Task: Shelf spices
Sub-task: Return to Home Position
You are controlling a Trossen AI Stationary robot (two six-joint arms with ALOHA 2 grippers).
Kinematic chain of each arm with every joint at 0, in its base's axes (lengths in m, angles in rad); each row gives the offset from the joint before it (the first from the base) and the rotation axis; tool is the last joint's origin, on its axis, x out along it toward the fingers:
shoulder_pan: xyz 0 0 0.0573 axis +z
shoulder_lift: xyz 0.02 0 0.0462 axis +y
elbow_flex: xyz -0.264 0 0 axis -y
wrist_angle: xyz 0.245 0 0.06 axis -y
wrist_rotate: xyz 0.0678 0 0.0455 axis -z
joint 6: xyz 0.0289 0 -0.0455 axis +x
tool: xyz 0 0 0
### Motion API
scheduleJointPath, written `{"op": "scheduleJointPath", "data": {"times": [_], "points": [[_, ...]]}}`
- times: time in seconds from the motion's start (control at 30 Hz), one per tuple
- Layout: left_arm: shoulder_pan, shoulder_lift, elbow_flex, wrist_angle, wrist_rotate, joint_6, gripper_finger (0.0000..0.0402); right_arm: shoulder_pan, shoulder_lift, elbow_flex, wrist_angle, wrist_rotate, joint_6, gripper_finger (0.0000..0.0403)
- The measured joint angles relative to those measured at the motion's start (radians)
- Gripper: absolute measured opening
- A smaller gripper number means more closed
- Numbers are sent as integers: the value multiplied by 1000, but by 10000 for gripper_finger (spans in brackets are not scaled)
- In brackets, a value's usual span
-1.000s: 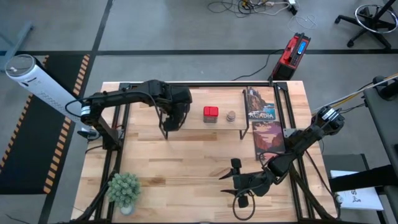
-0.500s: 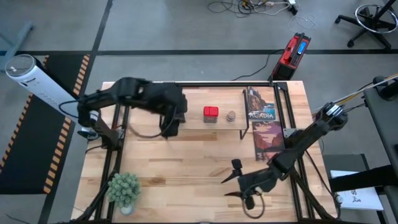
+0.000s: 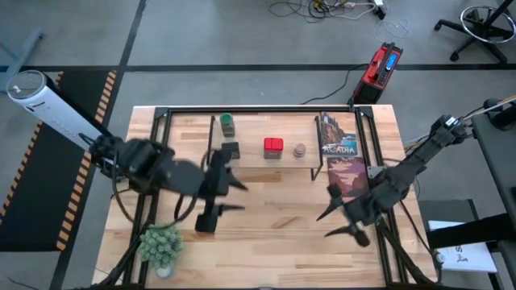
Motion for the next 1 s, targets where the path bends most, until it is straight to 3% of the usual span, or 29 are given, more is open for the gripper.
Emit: {"op": "scheduleJointPath", "data": {"times": [0.23,0.43,0.57,0.83,1.0], "points": [[-132,-4,-139,156,-93,-37,174,1,-281,-179,43,-18,67,199],[-232,-39,-348,266,-157,-23,156,1,-425,-274,36,-90,99,199],[-266,-110,-557,504,-166,1,151,1,-511,-312,8,-129,115,199],[-287,-338,-1040,987,-162,2,140,1,-690,-330,-235,-118,173,199],[-280,-495,-1360,1287,-163,39,130,1,-789,-320,-318,22,201,199]]}}
